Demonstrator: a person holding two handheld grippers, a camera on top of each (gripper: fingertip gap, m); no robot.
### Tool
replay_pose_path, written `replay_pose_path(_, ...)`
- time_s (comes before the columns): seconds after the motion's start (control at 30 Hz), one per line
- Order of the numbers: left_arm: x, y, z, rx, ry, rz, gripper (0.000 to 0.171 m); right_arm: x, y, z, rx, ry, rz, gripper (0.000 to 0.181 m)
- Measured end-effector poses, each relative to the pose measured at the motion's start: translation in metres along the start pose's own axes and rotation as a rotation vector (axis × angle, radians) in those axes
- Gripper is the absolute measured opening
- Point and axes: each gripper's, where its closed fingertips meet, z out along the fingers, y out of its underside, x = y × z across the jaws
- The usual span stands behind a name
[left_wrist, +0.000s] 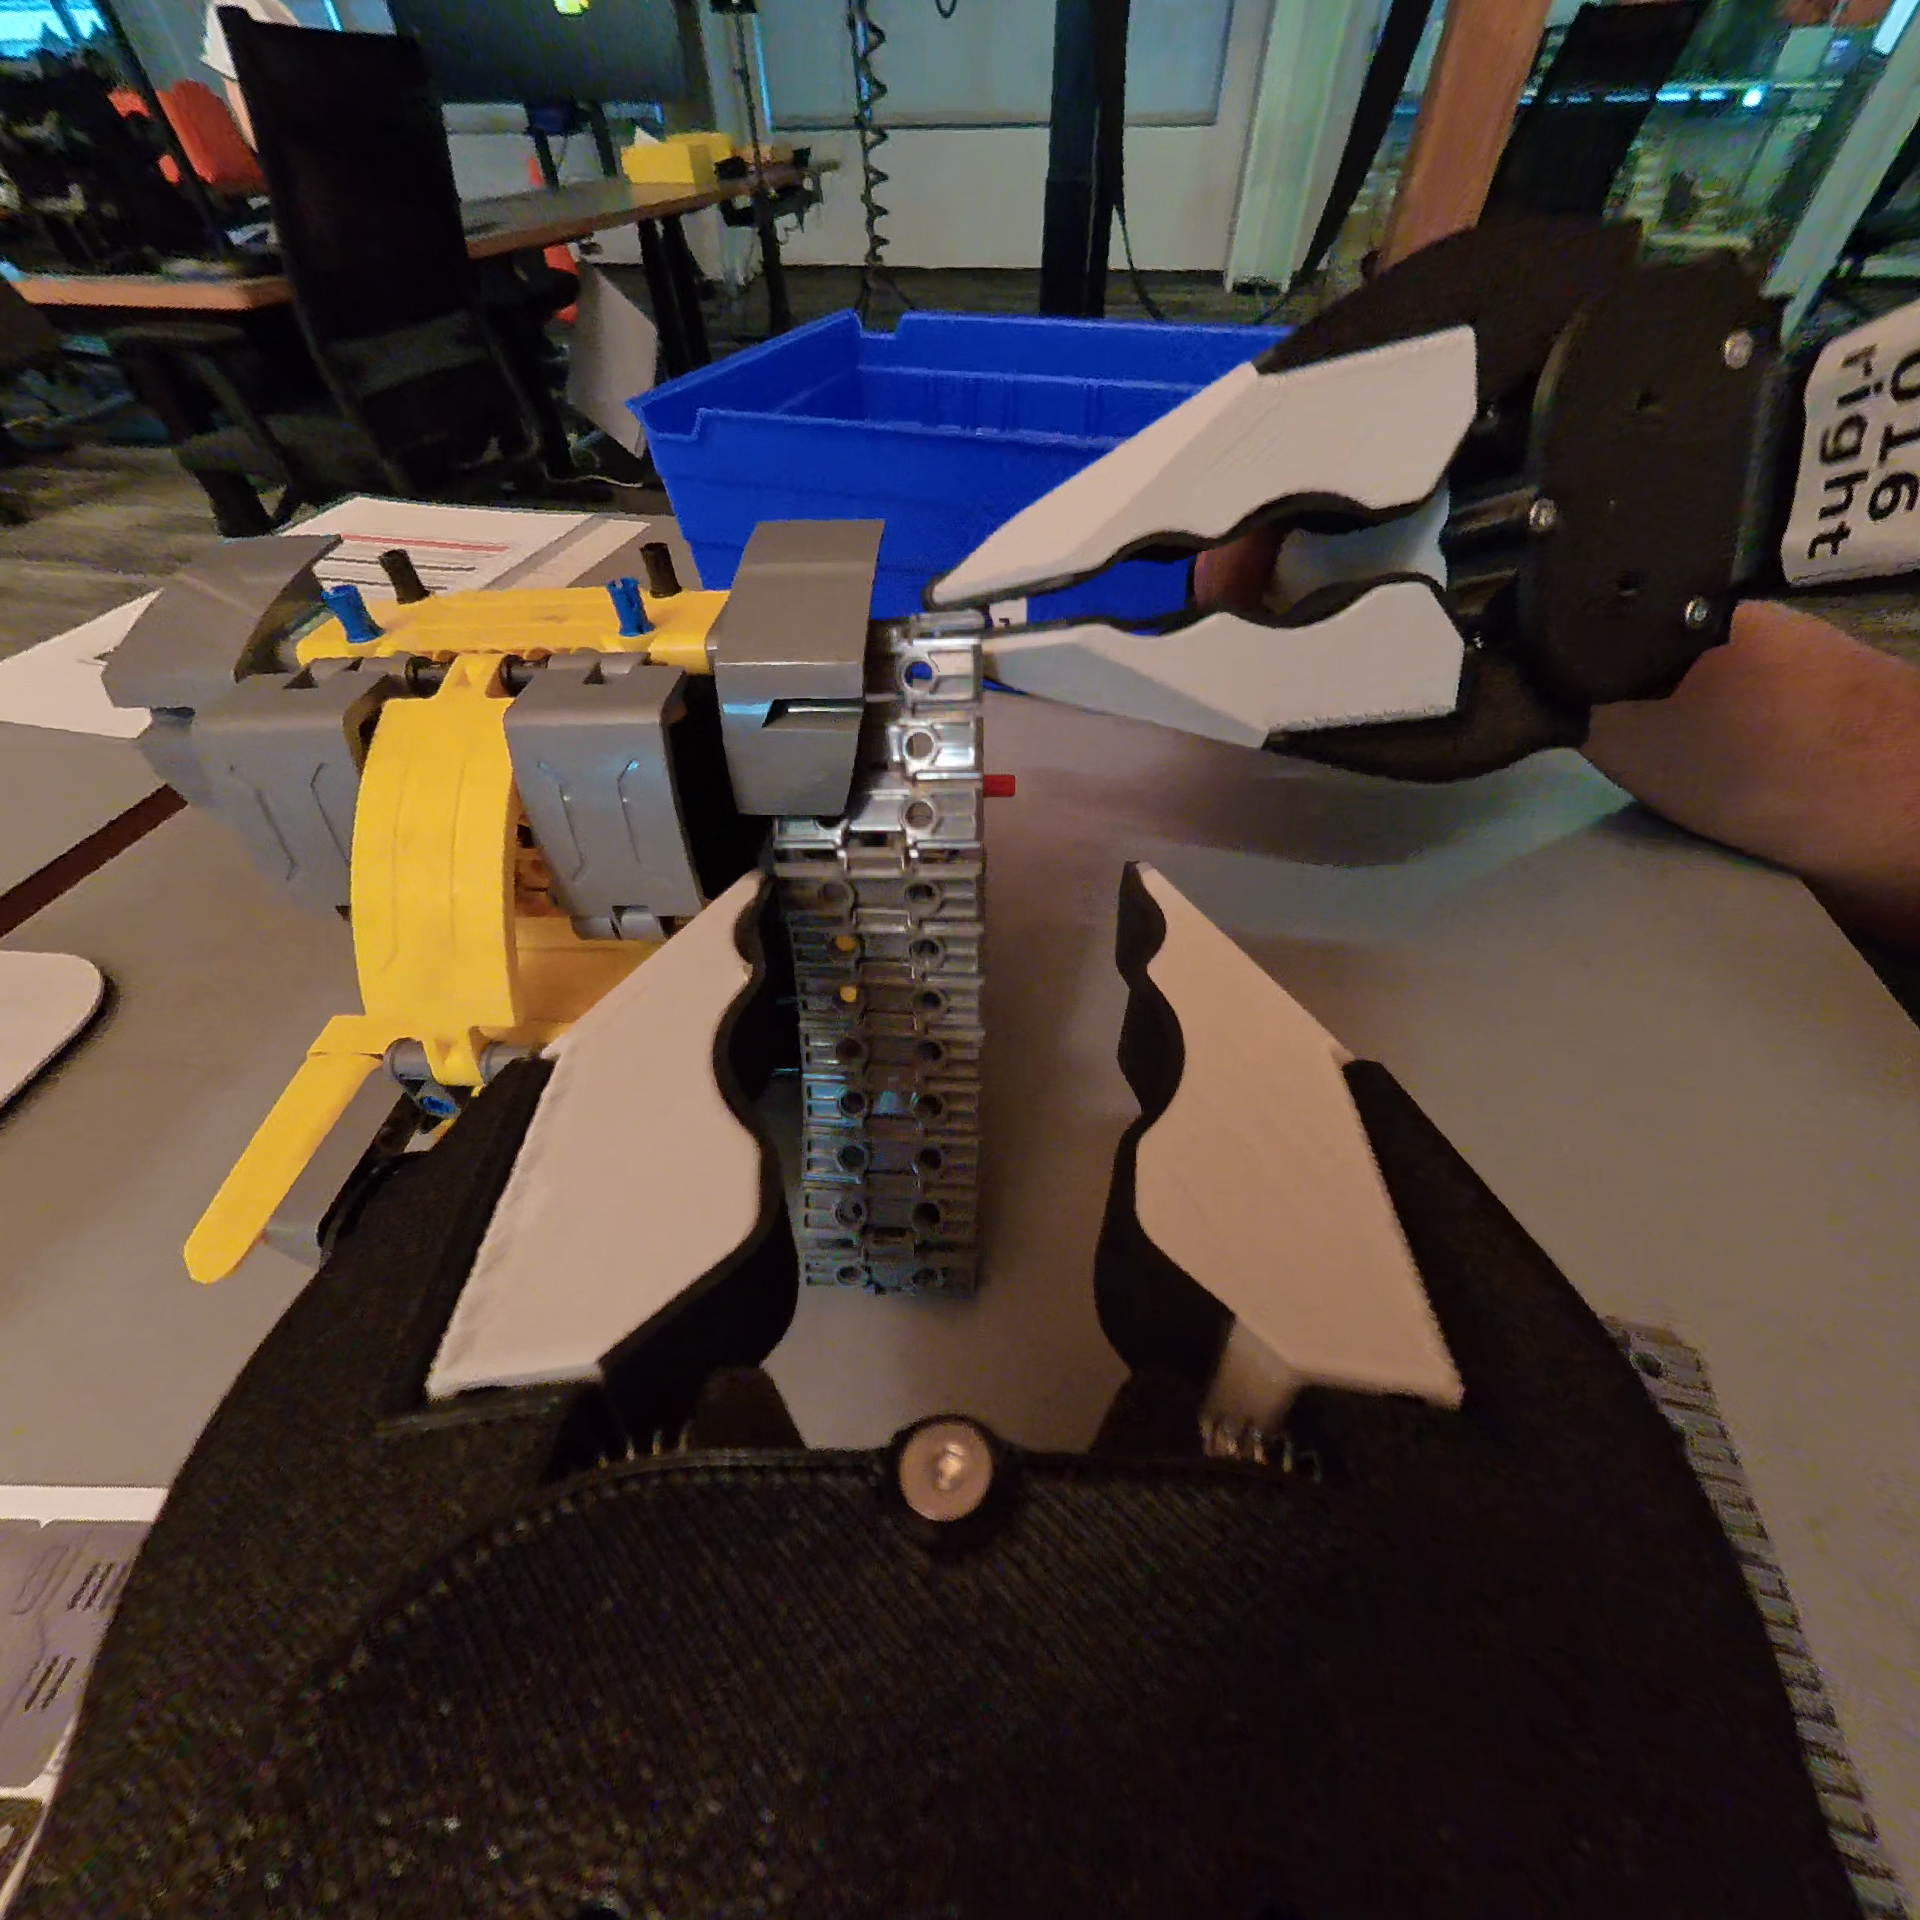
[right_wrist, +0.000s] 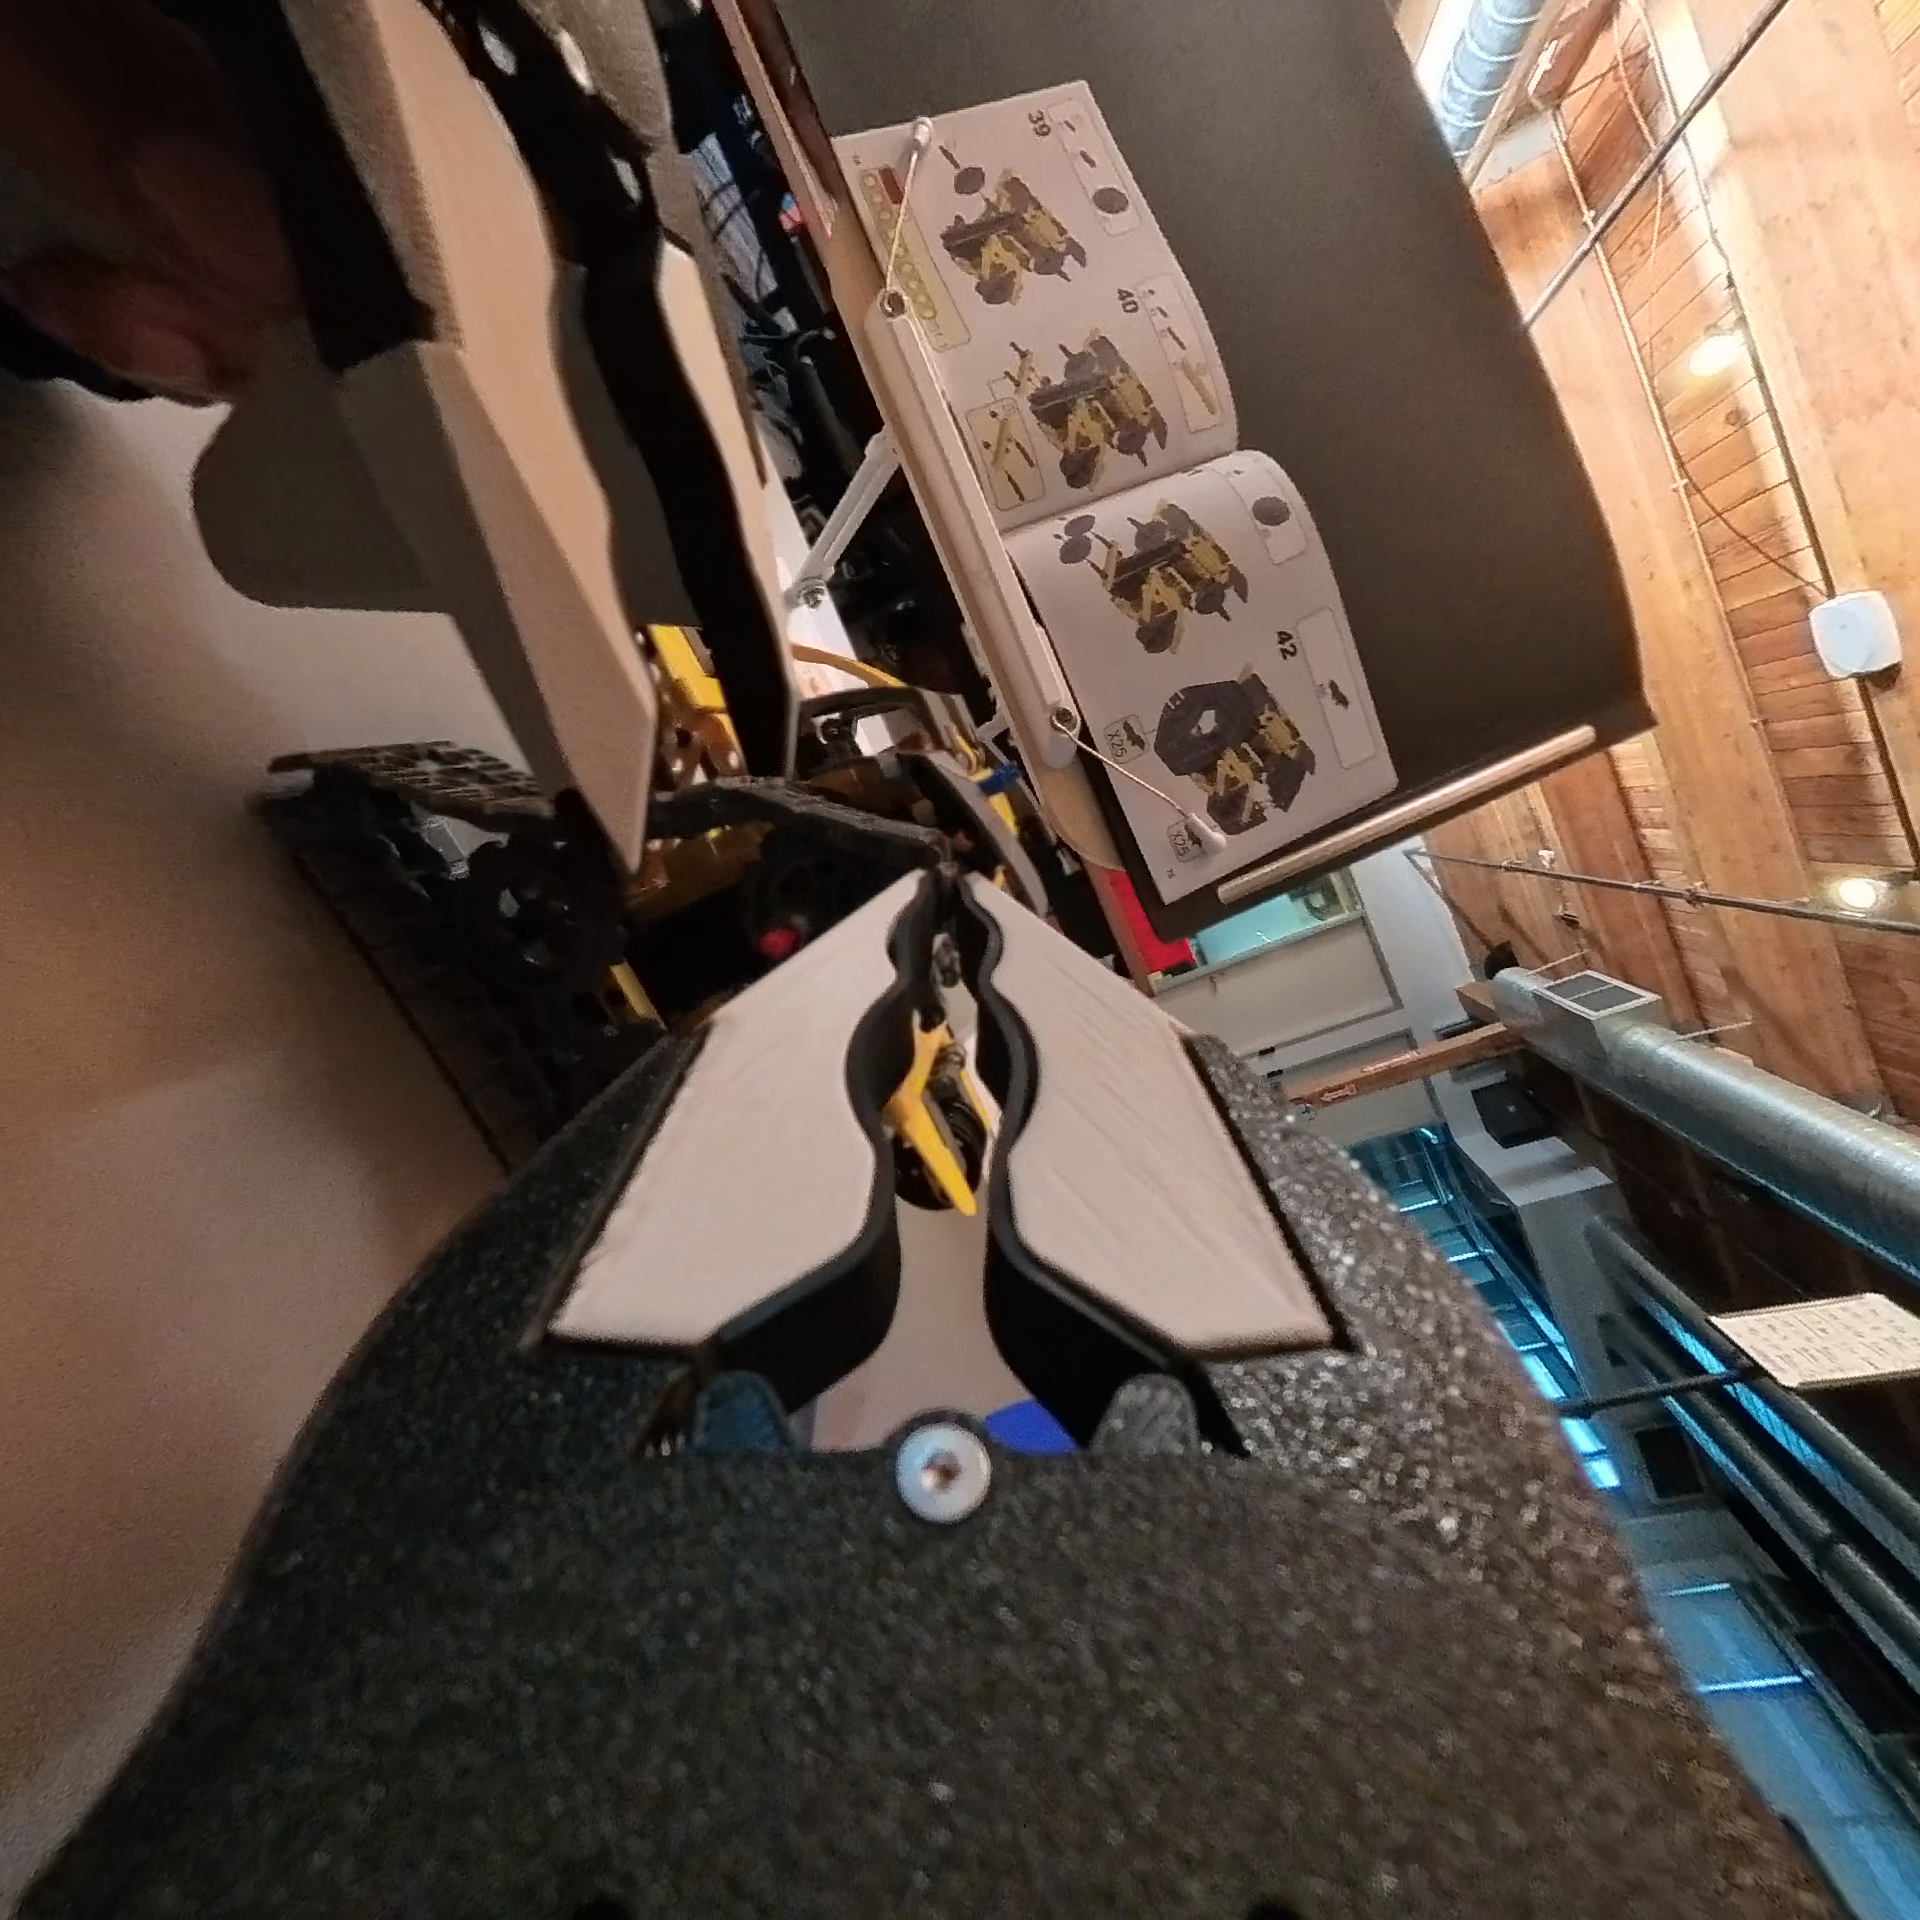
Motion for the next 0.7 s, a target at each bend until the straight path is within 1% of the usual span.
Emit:
replay_pose_path(0.13, -0.002, -0.003, 0.0, 0.024, 0.004, -0.04, 0.057, -0.002, -0.003, 0.0, 0.014, -0.002, -0.015, 0.003)
replay_pose_path(0.23, -0.001, -0.011, -0.004, 0.07, 0.01, -0.042, 0.06, -0.004, -0.006, -0.001, 0.034, -0.004, -0.038, 0.002)
replay_pose_path(0.3, -0.002, -0.02, -0.009, 0.114, -0.012, -0.025, 0.062, -0.004, -0.008, -0.003, 0.039, 0.009, -0.1, 0.001)
replay_pose_path(0.4, -0.002, -0.021, -0.008, 0.107, -0.018, -0.02, 0.061, -0.009, -0.012, -0.003, 0.032, 0.017, -0.213, 0.002)
replay_pose_path(0.47, -0.004, -0.02, -0.005, 0.102, -0.027, -0.034, 0.057, -0.015, -0.016, -0.002, 0.032, 0.017, -0.279, 0.002)
replay_pose_path(0.53, -0.009, -0.018, -0.005, 0.098, -0.058, -0.037, 0.044, -0.018, -0.016, -0.001, 0.01, 0.028, -0.352, 0.005)
replay_pose_path(0.57, -0.009, -0.017, -0.004, 0.089, -0.059, -0.034, 0.043, -0.019, -0.016, -0.001, 0.008, 0.031, -0.374, 0.002)
replay_pose_path(0.63, -0.007, -0.016, -0.005, 0.085, -0.043, -0.036, 0.045, -0.021, -0.018, -0.002, 0.014, 0.02, -0.375, 0.002)
replay_pose_path(0.7, -0.002, -0.014, -0.005, 0.085, 0.0, -0.041, 0.056, -0.022, -0.02, -0.004, 0.028, 0.009, -0.362, 0.002)
